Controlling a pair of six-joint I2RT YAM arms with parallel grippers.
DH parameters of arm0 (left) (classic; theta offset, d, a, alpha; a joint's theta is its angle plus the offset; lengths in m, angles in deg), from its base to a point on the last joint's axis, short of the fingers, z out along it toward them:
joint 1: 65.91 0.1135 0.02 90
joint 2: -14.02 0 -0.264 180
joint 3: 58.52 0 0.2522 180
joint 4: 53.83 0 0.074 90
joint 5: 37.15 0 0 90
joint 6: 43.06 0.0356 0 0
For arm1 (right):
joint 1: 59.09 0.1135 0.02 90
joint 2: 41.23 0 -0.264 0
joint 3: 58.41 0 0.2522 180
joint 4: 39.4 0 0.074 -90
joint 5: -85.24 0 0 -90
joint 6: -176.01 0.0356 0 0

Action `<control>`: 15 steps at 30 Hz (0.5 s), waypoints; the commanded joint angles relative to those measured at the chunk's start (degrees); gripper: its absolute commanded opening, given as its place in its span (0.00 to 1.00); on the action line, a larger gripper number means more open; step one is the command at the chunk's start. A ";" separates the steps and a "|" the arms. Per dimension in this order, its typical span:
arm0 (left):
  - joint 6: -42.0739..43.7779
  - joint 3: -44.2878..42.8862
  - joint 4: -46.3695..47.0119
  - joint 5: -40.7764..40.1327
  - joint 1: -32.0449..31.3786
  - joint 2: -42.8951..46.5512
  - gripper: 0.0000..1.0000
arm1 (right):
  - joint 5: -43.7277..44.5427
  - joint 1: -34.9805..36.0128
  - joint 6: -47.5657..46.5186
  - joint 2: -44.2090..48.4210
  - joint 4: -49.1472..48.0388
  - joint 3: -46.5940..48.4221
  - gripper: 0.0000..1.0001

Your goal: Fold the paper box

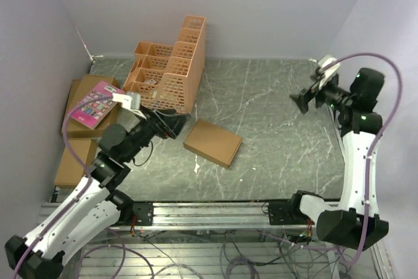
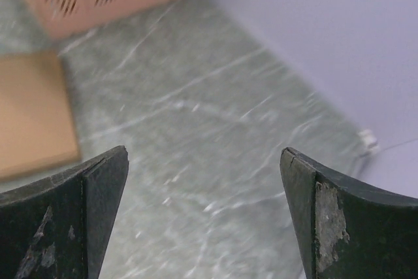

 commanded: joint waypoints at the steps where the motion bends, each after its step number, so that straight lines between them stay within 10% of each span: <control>1: 5.01 -11.56 -6.06 -2.79 2.70 2.02 0.93 | 3.05 -0.18 13.96 -0.38 -6.77 12.60 1.00; 8: 15.31 -43.38 -28.52 -1.62 2.86 -6.39 0.93 | 0.94 -0.22 35.30 -5.47 -4.08 33.96 1.00; 15: 17.66 -57.47 -35.99 0.43 2.87 -10.92 0.93 | -0.24 -1.36 39.78 -3.32 -4.21 40.60 1.00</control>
